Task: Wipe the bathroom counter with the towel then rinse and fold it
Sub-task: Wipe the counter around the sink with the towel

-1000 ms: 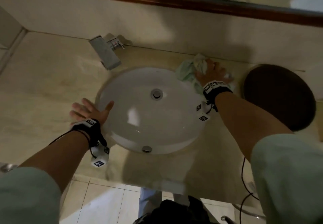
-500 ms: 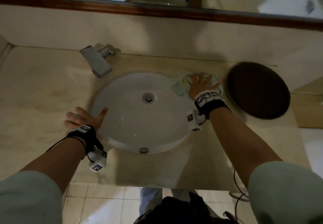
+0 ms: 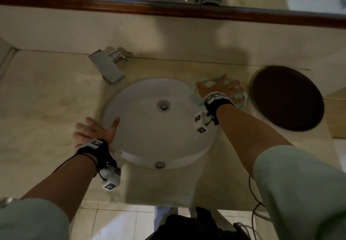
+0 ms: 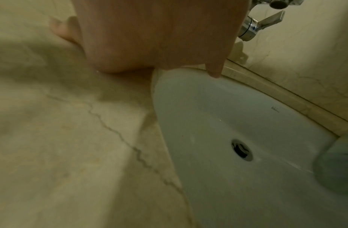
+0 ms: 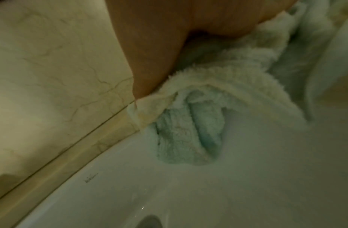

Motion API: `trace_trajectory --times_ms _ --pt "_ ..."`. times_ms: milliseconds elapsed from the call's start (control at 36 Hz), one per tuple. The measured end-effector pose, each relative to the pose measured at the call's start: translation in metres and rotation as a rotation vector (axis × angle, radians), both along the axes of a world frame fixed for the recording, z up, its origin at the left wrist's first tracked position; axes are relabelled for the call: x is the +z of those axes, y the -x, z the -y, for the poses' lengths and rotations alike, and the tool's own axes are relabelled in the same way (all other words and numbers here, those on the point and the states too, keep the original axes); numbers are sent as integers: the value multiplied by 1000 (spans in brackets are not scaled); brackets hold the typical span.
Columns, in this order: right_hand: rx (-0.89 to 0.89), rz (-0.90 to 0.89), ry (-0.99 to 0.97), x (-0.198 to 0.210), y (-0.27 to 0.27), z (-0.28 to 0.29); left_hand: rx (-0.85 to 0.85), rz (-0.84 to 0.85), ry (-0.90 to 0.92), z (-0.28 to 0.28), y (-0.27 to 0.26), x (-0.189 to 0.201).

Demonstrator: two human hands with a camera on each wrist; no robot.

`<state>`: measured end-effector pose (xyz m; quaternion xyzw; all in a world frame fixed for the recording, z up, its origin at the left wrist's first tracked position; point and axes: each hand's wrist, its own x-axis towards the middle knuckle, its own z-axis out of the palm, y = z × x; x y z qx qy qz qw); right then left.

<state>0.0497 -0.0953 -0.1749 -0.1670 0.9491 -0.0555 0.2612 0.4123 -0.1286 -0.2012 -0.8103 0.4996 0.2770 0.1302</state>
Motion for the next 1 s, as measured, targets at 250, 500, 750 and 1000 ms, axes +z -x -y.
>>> trace_trajectory --times_ms 250,500,750,1000 --pt "-39 -48 1 -10 10 24 54 -24 25 0 7 -3" --pt "-49 -52 31 -9 26 43 61 -49 31 1 5 1" --pt "247 -61 -71 -17 69 35 56 -63 29 2 2 0" --pt "19 -123 76 -3 41 18 66 -94 20 1 0 1"
